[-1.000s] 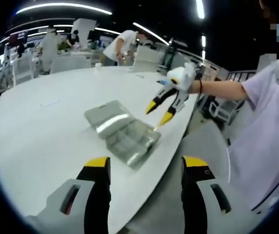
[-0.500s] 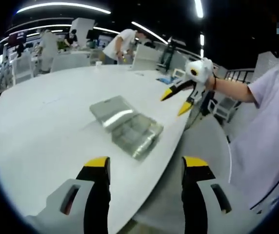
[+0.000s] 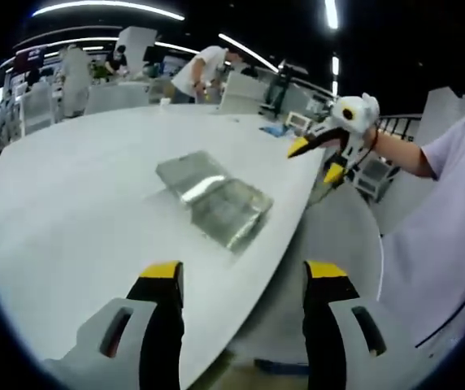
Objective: Insert the divider into the dual guide fixture by aligning both edges with the guide slots and pushing it downward to the bottom, including one-sided entry, uneven engagement, binding, and posture correction.
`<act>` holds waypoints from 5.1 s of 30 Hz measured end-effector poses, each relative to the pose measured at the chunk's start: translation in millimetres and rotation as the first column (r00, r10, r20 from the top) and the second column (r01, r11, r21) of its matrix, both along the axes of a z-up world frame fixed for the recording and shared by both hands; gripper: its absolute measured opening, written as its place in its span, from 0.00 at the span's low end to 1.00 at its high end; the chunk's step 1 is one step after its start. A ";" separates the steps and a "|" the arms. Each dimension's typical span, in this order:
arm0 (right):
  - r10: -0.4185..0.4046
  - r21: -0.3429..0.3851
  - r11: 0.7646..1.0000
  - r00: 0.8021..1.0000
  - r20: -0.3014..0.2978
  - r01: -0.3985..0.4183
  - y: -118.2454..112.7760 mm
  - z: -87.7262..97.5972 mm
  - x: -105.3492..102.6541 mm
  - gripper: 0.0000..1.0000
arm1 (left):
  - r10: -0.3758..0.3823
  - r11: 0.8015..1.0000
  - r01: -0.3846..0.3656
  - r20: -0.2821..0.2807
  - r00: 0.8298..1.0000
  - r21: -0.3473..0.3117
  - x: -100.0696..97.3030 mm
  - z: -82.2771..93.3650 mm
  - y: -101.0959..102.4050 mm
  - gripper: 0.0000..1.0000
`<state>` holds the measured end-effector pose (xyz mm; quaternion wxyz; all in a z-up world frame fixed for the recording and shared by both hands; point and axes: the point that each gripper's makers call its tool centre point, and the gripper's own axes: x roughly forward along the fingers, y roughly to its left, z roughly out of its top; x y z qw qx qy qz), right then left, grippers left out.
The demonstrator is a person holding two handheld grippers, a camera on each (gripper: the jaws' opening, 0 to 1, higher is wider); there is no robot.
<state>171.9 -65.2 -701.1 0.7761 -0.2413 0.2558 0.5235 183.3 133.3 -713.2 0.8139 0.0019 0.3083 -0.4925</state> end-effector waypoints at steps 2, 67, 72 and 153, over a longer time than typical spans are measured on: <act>-0.001 0.011 1.000 1.000 0.010 0.001 8.9 -0.3 -2.1 0.45 | 0.005 1.000 -0.005 -0.008 1.000 0.009 0.4 -4.4 6.8 0.57; 0.044 0.179 0.983 0.999 -0.002 -0.043 -15.3 7.6 19.4 0.40 | 0.749 0.551 -0.639 0.019 0.662 0.537 95.9 -150.2 14.7 0.50; 0.045 0.183 0.982 0.999 0.002 -0.044 -20.9 9.2 23.0 0.39 | 0.759 0.530 -0.646 0.032 0.650 0.549 96.1 -154.3 14.6 0.49; 0.018 0.188 0.982 1.000 0.008 -0.020 -31.1 13.3 35.1 0.37 | 0.727 0.617 -0.680 0.043 0.685 0.395 110.5 -127.1 -5.0 0.29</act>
